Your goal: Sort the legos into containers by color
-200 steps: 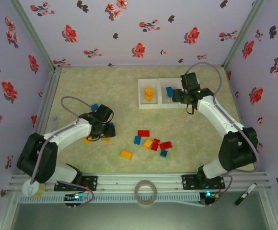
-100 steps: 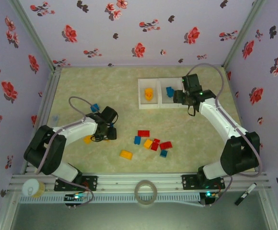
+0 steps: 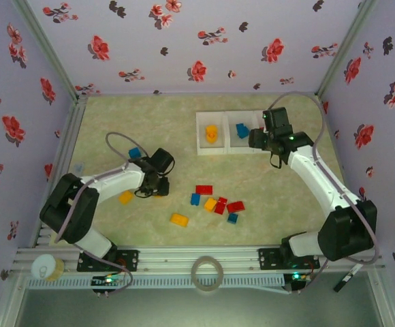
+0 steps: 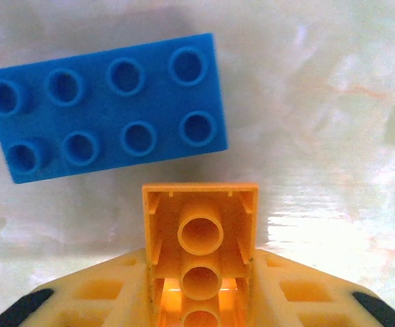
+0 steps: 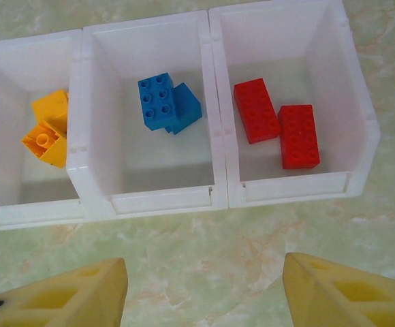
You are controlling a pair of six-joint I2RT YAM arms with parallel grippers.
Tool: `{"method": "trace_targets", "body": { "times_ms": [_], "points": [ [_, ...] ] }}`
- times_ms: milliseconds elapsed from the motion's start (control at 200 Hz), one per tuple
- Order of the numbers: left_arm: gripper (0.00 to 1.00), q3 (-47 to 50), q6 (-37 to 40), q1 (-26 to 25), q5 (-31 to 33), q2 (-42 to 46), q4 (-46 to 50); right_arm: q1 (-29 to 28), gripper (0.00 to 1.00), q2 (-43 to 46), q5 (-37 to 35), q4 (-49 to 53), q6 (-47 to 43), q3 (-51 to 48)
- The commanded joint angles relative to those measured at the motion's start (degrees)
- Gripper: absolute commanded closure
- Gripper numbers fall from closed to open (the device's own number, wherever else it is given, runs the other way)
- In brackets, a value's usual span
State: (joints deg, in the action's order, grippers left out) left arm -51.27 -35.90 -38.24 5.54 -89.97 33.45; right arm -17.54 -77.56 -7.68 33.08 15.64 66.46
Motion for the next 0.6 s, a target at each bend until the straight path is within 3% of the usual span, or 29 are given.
{"method": "trace_targets", "body": {
  "times_ms": [0, 310, 595],
  "points": [
    [0.67, -3.1, 1.0, -1.3, 1.1, -0.8, 1.8, -0.3, 0.37, 2.1, -1.8, 1.7, -0.2, -0.9],
    [0.68, -15.1, 3.8, -2.0, 2.4, -4.2, 4.0, -0.3, 0.37, 5.3, -2.3, 2.5, 0.3, -2.7],
    [0.68, -35.6, 8.8, -2.0, 2.4, -14.9, 6.2, -0.3, 0.37, 9.4, -1.5, 3.4, 2.0, -5.5]
  ]
}}
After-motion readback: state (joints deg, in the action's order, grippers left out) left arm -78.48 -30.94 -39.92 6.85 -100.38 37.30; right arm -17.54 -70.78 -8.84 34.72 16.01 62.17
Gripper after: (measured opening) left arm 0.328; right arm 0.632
